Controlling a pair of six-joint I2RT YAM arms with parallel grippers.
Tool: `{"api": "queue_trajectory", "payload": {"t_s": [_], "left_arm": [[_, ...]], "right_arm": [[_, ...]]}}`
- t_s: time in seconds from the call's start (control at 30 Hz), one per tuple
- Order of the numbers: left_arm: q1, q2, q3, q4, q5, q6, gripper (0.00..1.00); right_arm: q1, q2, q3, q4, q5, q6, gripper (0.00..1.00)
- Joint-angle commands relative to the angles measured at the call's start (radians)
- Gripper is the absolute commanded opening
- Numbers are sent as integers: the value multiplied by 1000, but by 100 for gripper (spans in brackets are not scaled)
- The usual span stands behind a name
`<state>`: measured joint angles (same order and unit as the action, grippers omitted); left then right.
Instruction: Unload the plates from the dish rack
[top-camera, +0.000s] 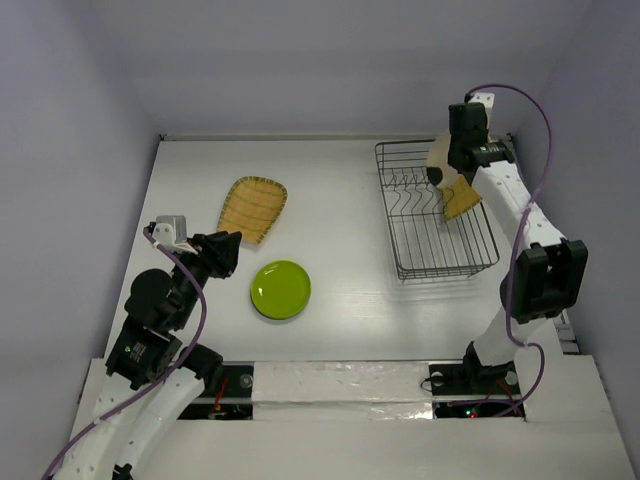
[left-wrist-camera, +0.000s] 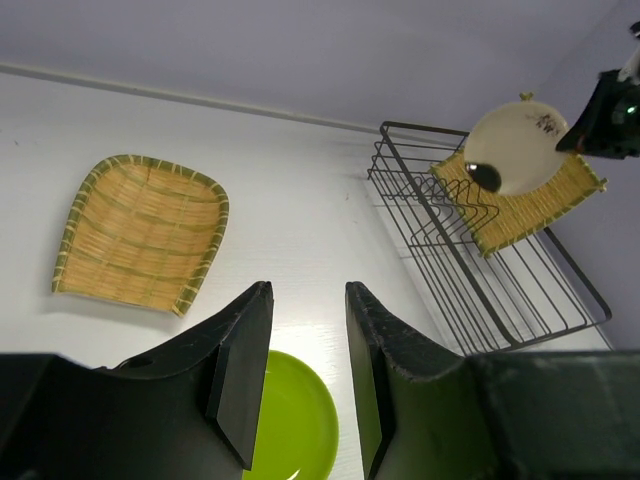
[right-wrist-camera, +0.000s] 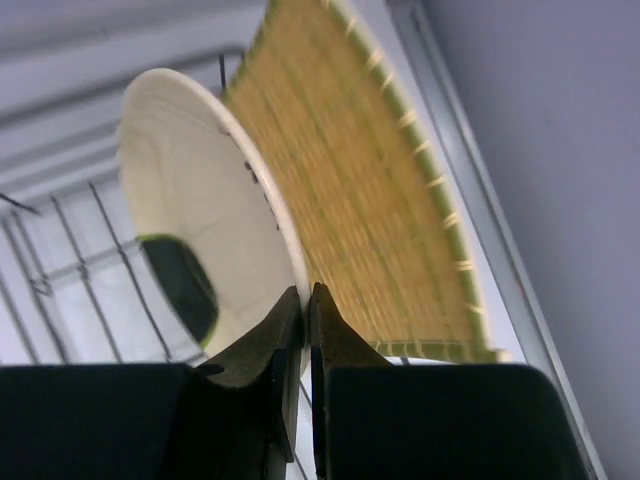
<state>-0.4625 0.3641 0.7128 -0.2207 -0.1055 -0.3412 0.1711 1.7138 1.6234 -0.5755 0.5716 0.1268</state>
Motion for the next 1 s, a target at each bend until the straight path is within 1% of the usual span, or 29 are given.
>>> {"api": "queue_trajectory", "payload": {"t_s": [0.0, 0.1, 0.2, 0.23, 0.27, 0.3, 0.33, 0.37, 0.4, 0.43, 0.47, 0.5, 0.53, 0.6, 0.63, 0.7, 0.73, 0.87, 0.9, 0.97], "left_arm": [[7, -2, -3, 49, 7, 10, 32], [7, -4, -3, 46, 4, 10, 32], [7, -4, -3, 47, 3, 11, 32], [7, -2, -1, 46, 3, 10, 32], [7, -2, -3, 46, 3, 10, 27], [7, -2, -1, 46, 3, 10, 19], [7, -2, -3, 47, 1, 11, 15], [7, -2, -3, 47, -2, 10, 12], [7, -1, -1, 46, -5, 10, 3], [7, 2, 0, 44, -8, 8, 0], [7, 6, 1, 43, -13, 7, 0], [7, 9, 1, 41, -17, 5, 0], [7, 13, 2, 38, -22, 4, 0], [16, 18, 5, 35, -26, 1, 0], [16, 18, 5, 38, -26, 1, 0], [16, 15, 5, 40, -23, 1, 0], [16, 13, 4, 41, -23, 2, 0], [25, 3, 1, 44, -16, 2, 5], [25, 3, 1, 43, -16, 4, 6], [25, 3, 2, 41, -14, 2, 7]], "right_arm": [[28, -91, 82, 75, 89, -15, 0], [48, -143, 79, 78, 106, -12, 0], [79, -212, 50, 83, 51, 19, 0], [88, -233, 15, 86, -43, 34, 0], [97, -259, -12, 95, -114, 52, 0], [97, -310, -45, 129, -195, 89, 0], [113, -333, -84, 150, -361, 109, 0], [128, -353, -167, 173, -427, 132, 0], [172, -371, -210, 227, -482, 167, 0], [201, -396, -250, 252, -563, 177, 0], [234, -402, -313, 276, -596, 186, 0], [302, -404, -336, 282, -593, 203, 0], [333, -401, -359, 290, -604, 214, 0], [385, -395, -424, 356, -680, 262, 0], [439, -387, -444, 380, -746, 284, 0], [494, -359, -497, 477, -801, 342, 0], [548, -343, -502, 492, -821, 356, 0], [637, -231, -504, 563, -845, 411, 0], [646, -177, -502, 598, -846, 428, 0], [657, -128, -491, 627, -855, 445, 0]]}}
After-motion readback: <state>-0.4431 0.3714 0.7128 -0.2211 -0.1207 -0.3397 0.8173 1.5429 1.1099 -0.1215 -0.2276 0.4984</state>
